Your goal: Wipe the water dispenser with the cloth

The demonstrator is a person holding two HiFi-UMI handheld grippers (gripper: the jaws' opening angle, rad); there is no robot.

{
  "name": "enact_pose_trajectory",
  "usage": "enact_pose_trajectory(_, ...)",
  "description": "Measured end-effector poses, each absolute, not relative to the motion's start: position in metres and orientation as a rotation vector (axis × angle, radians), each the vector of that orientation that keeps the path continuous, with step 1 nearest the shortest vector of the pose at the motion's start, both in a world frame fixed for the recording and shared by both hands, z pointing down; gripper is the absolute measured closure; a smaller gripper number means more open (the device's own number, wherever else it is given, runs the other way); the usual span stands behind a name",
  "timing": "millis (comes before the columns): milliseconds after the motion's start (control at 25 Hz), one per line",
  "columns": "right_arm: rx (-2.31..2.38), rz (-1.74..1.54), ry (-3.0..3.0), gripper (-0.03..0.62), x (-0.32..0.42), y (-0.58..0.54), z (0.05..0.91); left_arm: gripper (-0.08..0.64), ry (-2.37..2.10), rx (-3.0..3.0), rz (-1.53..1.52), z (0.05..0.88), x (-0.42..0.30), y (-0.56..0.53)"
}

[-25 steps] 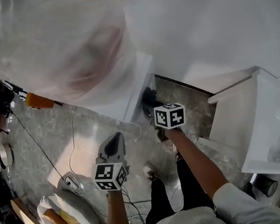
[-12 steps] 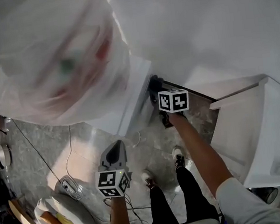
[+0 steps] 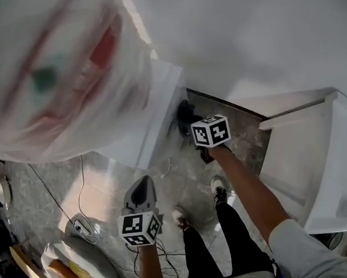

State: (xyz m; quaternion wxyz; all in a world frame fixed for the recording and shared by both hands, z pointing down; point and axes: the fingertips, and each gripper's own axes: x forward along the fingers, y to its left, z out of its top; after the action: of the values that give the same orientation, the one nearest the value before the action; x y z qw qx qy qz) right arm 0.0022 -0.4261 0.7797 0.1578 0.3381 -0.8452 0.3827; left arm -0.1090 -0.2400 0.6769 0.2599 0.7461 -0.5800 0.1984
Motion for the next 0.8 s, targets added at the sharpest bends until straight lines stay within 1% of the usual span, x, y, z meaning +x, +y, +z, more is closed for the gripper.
enact_pose_trajectory(520, 0.607, 1.264, -2.465, 0.526, -0.060, -0.290, 0.789, 0.541, -1.532, 1.994, 0.546, 0.702, -0.111, -0.214)
enact_pose_trajectory(680, 0.645, 1.257, -2.394, 0.526, -0.068, -0.270, 0.817, 0.541, -1.508, 1.993, 0.561, 0.710, -0.109, -0.208)
enact_pose_trajectory(800, 0.719, 1.320, -2.336, 0.526, -0.066, -0.276, 0.841, 0.541, -1.499, 1.992, 0.558, 0.716, -0.109, -0.206)
